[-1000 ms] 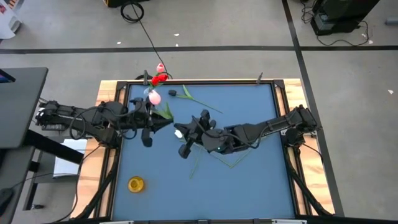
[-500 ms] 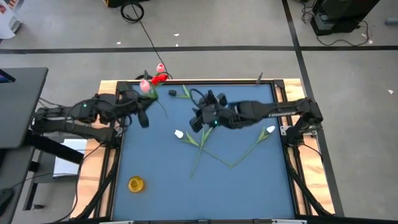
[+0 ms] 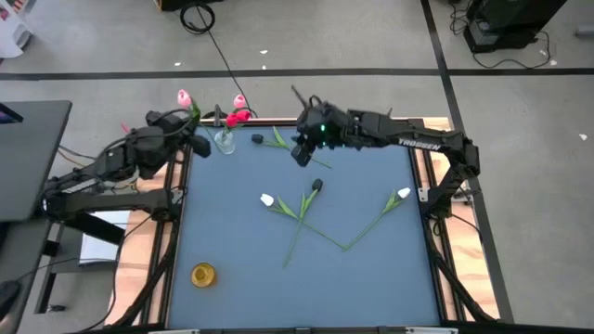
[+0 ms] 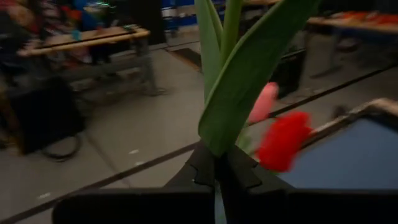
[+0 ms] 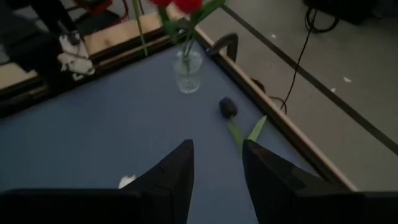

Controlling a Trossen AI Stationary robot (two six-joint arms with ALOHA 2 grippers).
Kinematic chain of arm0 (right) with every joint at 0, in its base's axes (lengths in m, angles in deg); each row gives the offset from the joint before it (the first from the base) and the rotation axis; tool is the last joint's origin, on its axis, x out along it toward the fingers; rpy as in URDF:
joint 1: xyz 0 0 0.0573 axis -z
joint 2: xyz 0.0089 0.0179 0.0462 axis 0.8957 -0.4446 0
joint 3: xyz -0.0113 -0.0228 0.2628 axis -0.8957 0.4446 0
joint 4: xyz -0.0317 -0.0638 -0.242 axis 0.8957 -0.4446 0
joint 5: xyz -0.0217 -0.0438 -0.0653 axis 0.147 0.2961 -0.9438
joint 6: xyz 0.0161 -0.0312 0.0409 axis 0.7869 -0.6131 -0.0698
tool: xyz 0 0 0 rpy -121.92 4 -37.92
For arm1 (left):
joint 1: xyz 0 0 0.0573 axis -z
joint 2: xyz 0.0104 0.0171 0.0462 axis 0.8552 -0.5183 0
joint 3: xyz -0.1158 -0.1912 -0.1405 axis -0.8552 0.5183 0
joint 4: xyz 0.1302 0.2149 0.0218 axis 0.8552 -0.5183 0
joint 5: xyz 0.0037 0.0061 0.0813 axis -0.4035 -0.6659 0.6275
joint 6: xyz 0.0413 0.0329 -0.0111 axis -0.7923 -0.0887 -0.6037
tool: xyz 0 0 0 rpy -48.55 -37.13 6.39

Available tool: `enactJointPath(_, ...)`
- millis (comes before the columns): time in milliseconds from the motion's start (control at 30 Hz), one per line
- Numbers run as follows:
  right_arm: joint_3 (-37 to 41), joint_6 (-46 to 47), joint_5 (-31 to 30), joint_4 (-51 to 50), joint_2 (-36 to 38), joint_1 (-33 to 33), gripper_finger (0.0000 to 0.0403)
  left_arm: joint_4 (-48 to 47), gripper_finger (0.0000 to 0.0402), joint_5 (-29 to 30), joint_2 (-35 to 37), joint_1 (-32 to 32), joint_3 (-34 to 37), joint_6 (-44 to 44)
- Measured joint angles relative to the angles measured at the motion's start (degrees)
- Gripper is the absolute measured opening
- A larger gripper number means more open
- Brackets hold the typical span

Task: Sort flowers into vase by color
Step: Put the light pink flower into the transparent vase

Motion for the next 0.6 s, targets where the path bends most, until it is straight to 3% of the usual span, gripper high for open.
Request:
enactJointPath(100, 0.00, -1.54, 2.83, 1.86, 0.00, 2.43, 0.0145, 3.02, 0.0007, -0.70, -2.03, -5.22, 0.02, -4.62)
enactJointPath(233, 0.00, -1.98, 5.24, 2.17, 0.00, 4.99, 0.0145, 9.63, 0.0006, -9.04, -4.19, -12.93, 0.00, -8.43)
enactJointPath(433, 0.00, -2.92, 6.28, 2.25, 0.00, 7.27, 0.0145, 10.98, 0.0006, -19.20, -8.66, -23.39, 0.00, -8.23)
enactJointPath(600, 0.00, -3.23, 8.61, 1.19, -0.01, 8.35, 0.0145, 15.03, 0.0006, -24.03, -12.39, -28.05, 0.00, -8.97)
